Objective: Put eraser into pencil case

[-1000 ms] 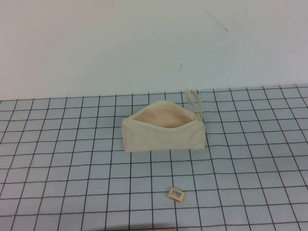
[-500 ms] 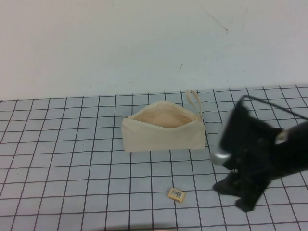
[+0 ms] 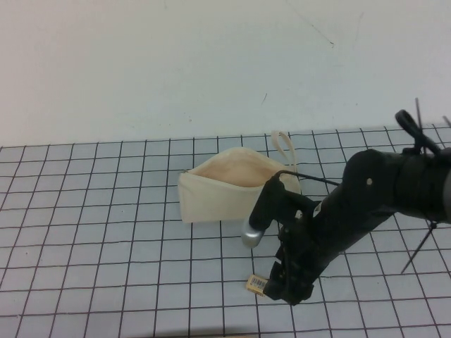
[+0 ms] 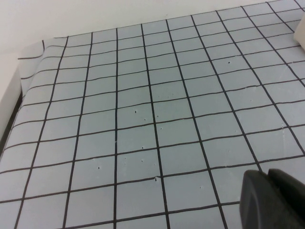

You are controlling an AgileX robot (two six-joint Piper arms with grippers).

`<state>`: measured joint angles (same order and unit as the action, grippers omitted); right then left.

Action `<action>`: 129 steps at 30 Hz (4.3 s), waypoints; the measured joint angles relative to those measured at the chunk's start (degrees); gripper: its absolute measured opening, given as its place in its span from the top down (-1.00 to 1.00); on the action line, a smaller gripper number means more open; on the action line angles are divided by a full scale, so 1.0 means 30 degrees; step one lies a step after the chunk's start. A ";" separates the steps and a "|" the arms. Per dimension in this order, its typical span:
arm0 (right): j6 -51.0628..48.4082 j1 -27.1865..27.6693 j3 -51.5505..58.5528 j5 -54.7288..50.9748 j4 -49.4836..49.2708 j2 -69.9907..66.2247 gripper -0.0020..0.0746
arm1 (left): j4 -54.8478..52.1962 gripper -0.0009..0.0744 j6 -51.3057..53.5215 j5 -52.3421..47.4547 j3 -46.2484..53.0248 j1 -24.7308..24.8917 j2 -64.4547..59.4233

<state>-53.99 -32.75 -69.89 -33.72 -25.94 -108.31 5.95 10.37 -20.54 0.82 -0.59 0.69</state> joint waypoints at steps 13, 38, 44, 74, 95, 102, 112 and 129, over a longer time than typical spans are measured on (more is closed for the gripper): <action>-0.0613 -0.0350 -0.1710 0.0041 -0.0248 -0.2702 -0.23 | 0.0000 0.98 0.0000 0.0000 0.0000 0.0000 0.0000; 0.0259 -0.0601 -0.6876 -0.7166 0.1074 -0.3787 0.42 | 0.0000 0.98 0.0000 0.0000 0.0000 0.0000 0.0000; 0.1130 -0.0629 -1.3829 -1.0238 0.2754 -0.3787 0.42 | 0.0000 0.98 0.0000 0.0000 0.0000 0.0000 0.0000; 0.8501 -0.0073 -1.7798 -0.9446 0.9216 -0.0304 0.86 | 0.0000 0.98 0.0000 0.0000 0.0000 0.0000 0.0000; 1.3118 -0.0073 -0.4498 -0.8755 1.4203 1.5522 0.95 | 0.0000 0.98 0.0000 0.0000 0.0000 0.0000 0.0000; 1.7019 -0.0073 0.5659 -0.0371 1.4203 2.2373 0.95 | 0.0000 0.98 0.0000 0.0000 0.0000 0.0000 0.0000; 1.7997 -0.0073 1.4224 0.2903 1.4135 2.8551 0.95 | 0.0000 0.98 0.0000 0.0000 0.0000 0.0000 0.0000; 1.6852 0.2480 2.0256 0.4388 1.6887 3.1097 0.95 | 0.0000 0.98 0.0000 0.0000 0.0000 0.0000 0.0000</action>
<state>-3.43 -25.31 -9.12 -20.56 24.72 -15.02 5.95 10.37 -20.54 0.82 -0.59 0.69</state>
